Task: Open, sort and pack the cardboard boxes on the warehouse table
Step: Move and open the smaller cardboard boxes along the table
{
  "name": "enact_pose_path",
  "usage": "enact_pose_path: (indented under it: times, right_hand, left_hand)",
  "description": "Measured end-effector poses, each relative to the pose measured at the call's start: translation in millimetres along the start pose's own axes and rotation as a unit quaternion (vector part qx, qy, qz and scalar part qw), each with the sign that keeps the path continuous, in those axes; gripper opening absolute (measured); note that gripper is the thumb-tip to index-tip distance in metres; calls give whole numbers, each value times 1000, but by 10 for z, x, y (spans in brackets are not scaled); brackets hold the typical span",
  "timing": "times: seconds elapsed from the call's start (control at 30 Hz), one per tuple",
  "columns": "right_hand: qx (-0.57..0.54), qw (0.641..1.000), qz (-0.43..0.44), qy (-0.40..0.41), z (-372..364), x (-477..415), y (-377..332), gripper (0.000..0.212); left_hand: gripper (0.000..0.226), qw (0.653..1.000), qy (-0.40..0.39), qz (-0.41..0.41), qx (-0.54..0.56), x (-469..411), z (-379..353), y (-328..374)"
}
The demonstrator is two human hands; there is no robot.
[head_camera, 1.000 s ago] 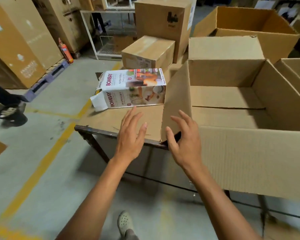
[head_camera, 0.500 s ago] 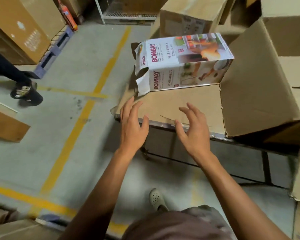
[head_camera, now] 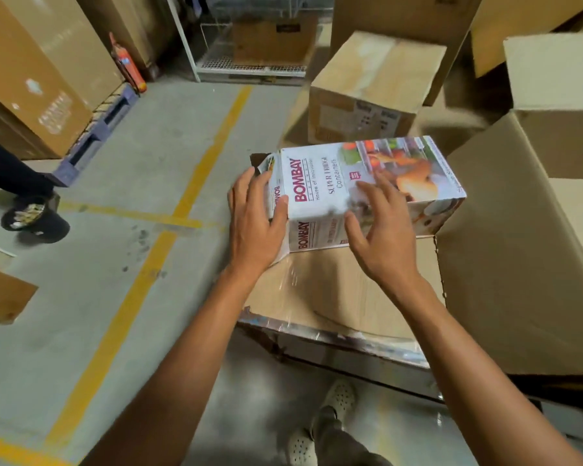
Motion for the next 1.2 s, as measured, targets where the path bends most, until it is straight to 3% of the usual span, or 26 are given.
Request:
enact_pose_path:
  times: [0.17, 0.33, 0.43, 0.57, 0.73, 0.83, 0.97, 1.07, 1.2]
  right_hand:
    - [63, 997, 4, -42, -269, -419, 127, 52]
    - [186, 981, 50, -34, -673, -296, 292, 59]
    - [210, 976, 46, -34, -705, -333, 323, 68]
    - [235, 969, 61, -53, -723, -328, 344, 82]
    - [244, 969, -1, -27, -743, -208, 244, 81]
    - [204, 979, -25, -8, -731, -127, 214, 81]
    - [92, 995, -23, 30, -465, -64, 70, 79]
    - [1, 994, -1, 110, -111, -89, -142, 73]
    - [-142, 970, -48, 191, 369, -126, -413, 62]
  left_hand:
    - [32, 995, -39, -76, -54, -828, -132, -93]
    - [38, 961, -239, -21, -138, -1336, -598, -489]
    - [49, 952, -247, -38, -179, -1348, -729, -602]
    - [37, 945, -244, -57, -211, -1394, -696, -526]
    - [47, 923, -338, 9, -184, -1490, -612, -542]
    - [45, 911, -390, 4, -136, -1600, -494, -522]
    - [41, 881, -473, 22, 6, -1732, -189, -436]
    - [40, 885, -442, 68, 127, -1895, 199, -272]
    - [34, 877, -395, 48, 268, -2067, 603, 111]
Point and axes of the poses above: each hand's wrist, its own x-axis away from the middle knuckle, its own z-axis out of the back of the hand, y = z × x, the point moved 3 cm from there along -x, towards the middle knuckle, and after that the axes turned 7 degrees about -y, right-handed, at the moved point
